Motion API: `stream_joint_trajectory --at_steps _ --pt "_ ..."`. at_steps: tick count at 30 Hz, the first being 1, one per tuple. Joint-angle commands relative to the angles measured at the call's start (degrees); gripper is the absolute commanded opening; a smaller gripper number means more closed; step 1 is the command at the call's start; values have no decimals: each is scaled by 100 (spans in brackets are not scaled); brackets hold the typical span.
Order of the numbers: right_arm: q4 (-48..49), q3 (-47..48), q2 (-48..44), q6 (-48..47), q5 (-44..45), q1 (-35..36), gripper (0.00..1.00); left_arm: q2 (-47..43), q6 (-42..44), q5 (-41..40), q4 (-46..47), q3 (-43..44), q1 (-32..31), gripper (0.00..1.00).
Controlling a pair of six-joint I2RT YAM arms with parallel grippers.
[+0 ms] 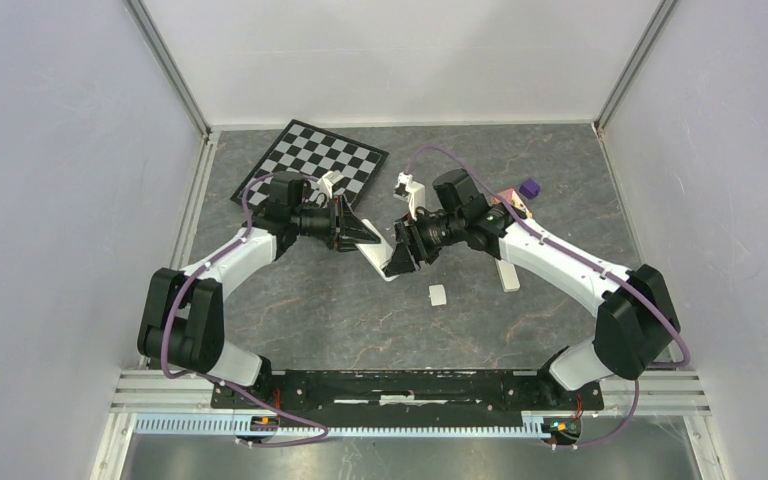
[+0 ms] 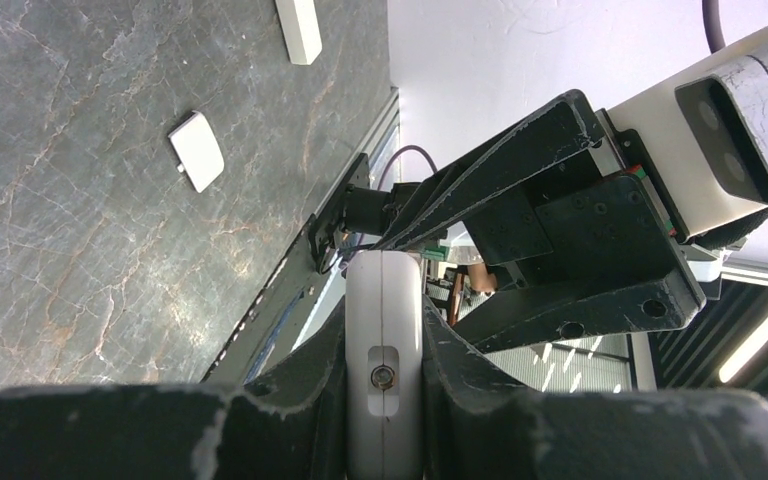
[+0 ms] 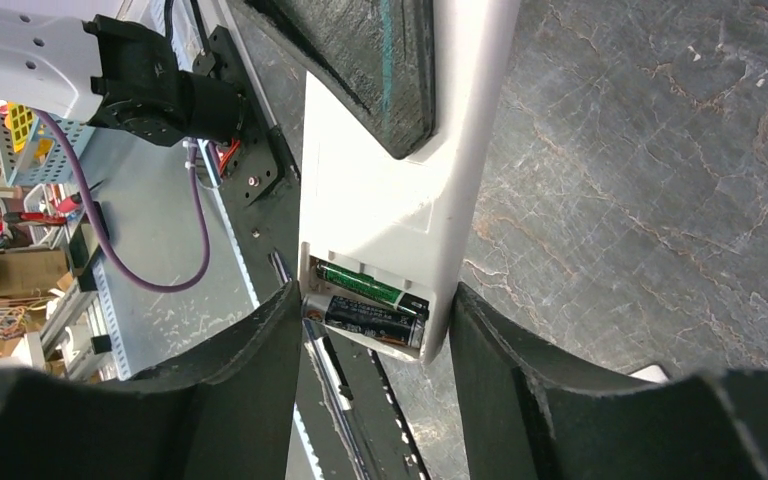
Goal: Load the batteries into the remote control
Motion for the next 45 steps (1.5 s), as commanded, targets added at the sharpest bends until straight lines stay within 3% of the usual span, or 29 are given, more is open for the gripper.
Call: stream_joint_trajectory --at_steps 1,3,8,12,16,23,26,33,36,45 --pt "304 -47 30 -30 -205 33 50 -72 254 171 73 162 2 2" --pt "334 -69 14 -22 -226 33 53 -79 263 175 76 154 2 2" --pt "541 -147 -127 82 -304 33 83 -77 332 182 -72 148 2 2" --pt "811 -261 -247 247 -486 24 88 -68 391 186 -120 161 2 2" --pt "978 -411 -289 365 -577 -10 85 -58 422 182 -148 166 2 2" --pt "1254 -642 -306 565 -694 -75 59 -58 472 190 -202 200 2 2" --pt "1325 -693 -290 617 -711 -90 55 -83 480 199 -201 199 2 2" --pt "1484 -876 -292 634 -797 -100 53 -157 321 305 -165 234 2 2" --pt "1688 -1066 -301 619 -930 -99 59 -187 2 419 -3 249 2 2" --pt "2232 -1513 -283 296 -1412 -146 60 -265 -2415 841 2767 -284 6 2"
